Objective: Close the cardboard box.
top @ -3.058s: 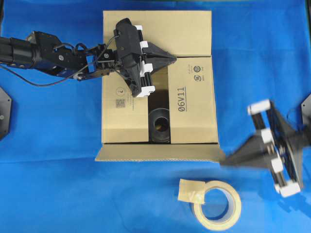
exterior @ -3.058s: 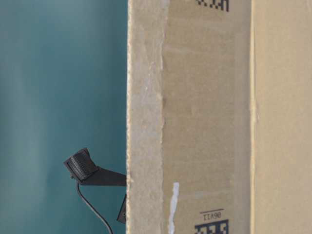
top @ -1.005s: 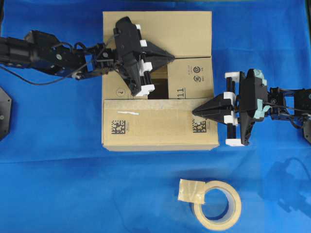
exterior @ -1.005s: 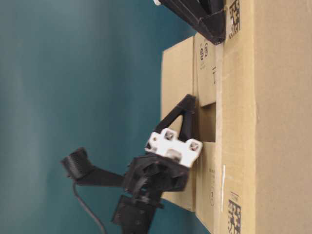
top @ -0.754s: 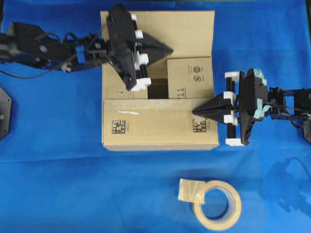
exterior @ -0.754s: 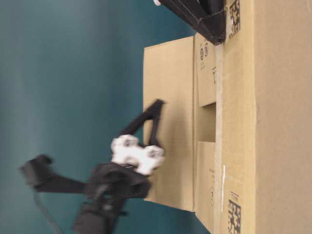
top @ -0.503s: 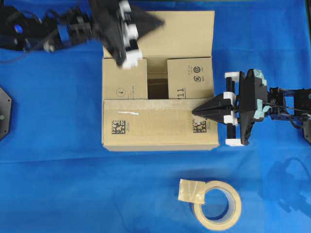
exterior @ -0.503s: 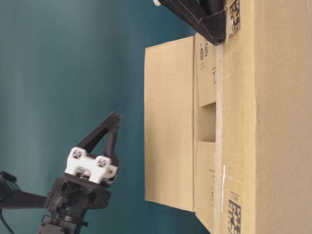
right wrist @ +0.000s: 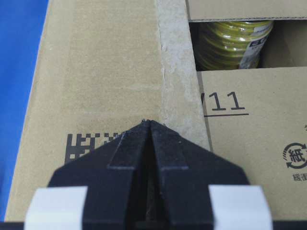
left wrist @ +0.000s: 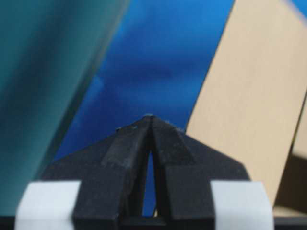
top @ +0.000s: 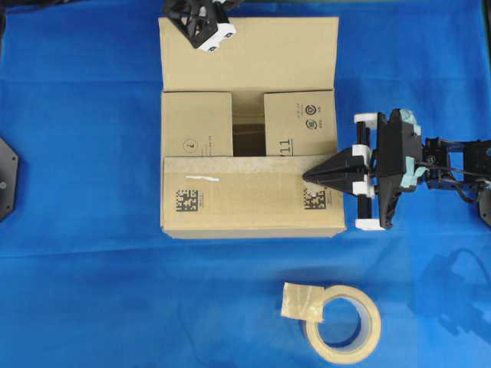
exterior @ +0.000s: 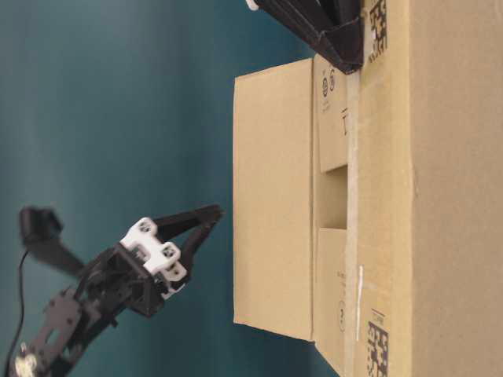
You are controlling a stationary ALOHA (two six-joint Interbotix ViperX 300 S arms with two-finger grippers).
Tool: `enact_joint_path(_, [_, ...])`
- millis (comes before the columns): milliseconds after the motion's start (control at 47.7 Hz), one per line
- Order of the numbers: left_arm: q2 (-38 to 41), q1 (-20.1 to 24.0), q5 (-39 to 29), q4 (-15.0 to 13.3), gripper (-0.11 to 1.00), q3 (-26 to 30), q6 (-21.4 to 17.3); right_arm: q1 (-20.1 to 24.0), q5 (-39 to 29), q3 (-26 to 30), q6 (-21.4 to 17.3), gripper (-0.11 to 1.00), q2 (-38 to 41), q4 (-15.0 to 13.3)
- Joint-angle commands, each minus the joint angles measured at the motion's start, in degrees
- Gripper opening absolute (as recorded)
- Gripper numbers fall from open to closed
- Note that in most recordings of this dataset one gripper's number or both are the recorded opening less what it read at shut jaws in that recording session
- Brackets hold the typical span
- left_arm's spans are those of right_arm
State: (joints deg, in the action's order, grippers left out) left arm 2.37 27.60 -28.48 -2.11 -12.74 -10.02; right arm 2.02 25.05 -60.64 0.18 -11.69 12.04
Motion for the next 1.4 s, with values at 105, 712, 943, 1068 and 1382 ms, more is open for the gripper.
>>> enact_joint_path(105, [2.8,0.9,-11.6,0.2,0.0,9.1,-1.2,-0.4,0.3,0.6,0.1,0.0,-0.1,0.3])
enact_joint_path(712, [2.7,-2.9,-17.8,-0.2,0.0,8.9,-0.7,-0.4,0.3,0.6,0.1,0.0,-0.1,0.2])
enact_joint_path(943, [1.3,-3.8,-19.3,-0.2,0.0,9.4,0.8,-0.4,0.3,0.6,0.3,0.0,-0.1,0.0])
enact_joint_path(1068, [-1.0,-4.7,-19.3,-0.2,0.0,9.3,1.1,-0.4,0.4,0.6,0.4,0.0,-0.1,-0.1])
enact_joint_path(1382, [-3.8,-7.0,-19.2,-0.2,0.0,5.1,2.7,-0.4,0.9,0.6,0.5,0.0,-0.1,-0.1])
